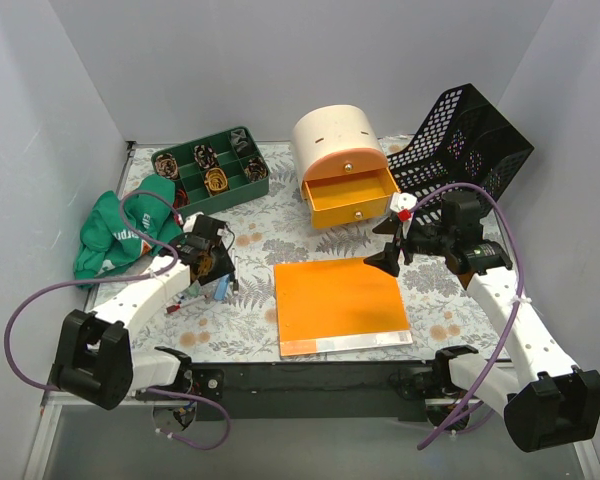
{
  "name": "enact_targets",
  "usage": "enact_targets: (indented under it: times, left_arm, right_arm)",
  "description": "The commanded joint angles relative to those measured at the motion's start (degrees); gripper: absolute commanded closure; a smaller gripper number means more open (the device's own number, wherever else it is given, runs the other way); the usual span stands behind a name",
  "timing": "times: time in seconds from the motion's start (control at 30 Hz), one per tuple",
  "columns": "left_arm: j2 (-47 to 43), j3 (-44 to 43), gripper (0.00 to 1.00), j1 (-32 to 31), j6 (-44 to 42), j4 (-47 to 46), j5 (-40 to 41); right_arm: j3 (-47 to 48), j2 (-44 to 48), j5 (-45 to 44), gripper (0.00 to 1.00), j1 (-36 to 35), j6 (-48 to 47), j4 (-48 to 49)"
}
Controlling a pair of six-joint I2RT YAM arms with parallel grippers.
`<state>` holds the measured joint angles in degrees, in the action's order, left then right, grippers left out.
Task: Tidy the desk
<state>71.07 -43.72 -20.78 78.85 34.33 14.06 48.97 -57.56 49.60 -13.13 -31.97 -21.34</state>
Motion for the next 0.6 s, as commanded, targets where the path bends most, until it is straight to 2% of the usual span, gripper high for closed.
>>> enact_targets:
  times: [0.0, 0.57]
  left_arm:
    - [0.91, 0.83, 0.59, 0.30, -0.01, 3.90, 0.70]
    - [9.08, 1.10, 0.53, 2.05, -5.19, 1.10, -3.33]
  right_arm:
    - [-0.02, 1.22, 1.81, 0.16, 0.12, -0.64, -0.63]
    - [-0.19, -0.01, 1.55, 0.16, 0.56, -0.64, -0.72]
